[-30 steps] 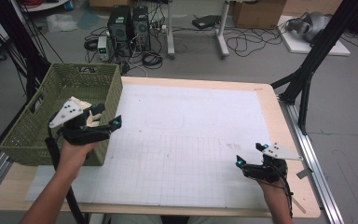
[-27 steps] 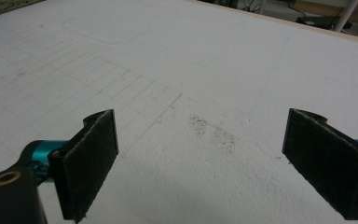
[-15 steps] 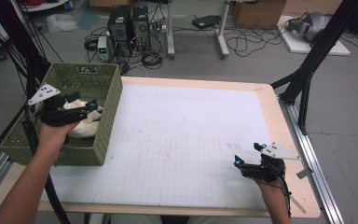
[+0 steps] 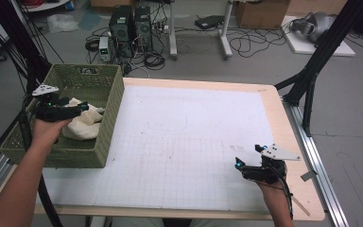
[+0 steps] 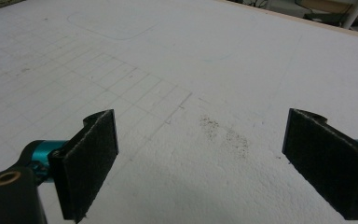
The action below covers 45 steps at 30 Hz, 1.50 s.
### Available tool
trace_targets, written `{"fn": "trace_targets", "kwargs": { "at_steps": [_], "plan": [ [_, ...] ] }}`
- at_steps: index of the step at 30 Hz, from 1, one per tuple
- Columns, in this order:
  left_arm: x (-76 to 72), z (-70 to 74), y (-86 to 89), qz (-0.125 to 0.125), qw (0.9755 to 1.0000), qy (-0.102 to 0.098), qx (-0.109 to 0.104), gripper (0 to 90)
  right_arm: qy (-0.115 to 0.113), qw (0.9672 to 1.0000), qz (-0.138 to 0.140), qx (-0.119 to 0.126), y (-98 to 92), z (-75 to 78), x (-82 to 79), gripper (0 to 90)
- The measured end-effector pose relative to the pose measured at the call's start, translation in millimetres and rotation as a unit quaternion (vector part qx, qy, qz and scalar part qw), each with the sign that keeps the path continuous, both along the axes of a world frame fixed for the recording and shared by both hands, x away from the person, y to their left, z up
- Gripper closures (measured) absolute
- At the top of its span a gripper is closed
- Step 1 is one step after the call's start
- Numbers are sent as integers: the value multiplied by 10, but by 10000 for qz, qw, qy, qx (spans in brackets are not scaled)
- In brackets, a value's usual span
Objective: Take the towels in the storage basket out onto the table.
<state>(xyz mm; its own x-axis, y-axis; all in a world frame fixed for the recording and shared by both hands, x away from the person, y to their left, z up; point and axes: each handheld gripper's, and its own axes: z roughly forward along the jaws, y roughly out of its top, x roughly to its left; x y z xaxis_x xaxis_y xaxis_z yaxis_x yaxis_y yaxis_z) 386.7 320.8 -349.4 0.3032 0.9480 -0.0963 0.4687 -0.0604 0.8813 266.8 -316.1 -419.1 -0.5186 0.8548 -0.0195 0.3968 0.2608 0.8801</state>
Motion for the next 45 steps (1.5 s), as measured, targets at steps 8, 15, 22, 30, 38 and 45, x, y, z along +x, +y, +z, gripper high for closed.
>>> {"fn": "trace_targets", "kwargs": {
  "at_steps": [8, 15, 22, 30, 38, 45],
  "plan": [
    [224, -235, 27, 472, 9929, 905, 613, 200, 35, 10000, -26, -27, -3, -6, -5, 96],
    [355, -434, -11, 494, 9739, 1821, 1265, 281, 92, 10000, -33, -14, -16, -18, -10, 96],
    [390, -539, -7, 433, 9592, 2392, 1442, 351, 114, 9999, -6, -14, -2, -26, 4, 96],
    [378, -506, -2, 419, 9569, 2561, 1303, 639, 111, 9999, 2, -23, -5, -25, 4, 96],
    [255, -297, 109, 579, 9814, 1778, 441, 727, 80, 9999, -31, 55, -31, -14, 10, 96],
    [101, -68, 193, 685, 9934, 885, -243, 731, 72, 10000, -18, 47, -27, -5, -3, 96]
  ]
}}
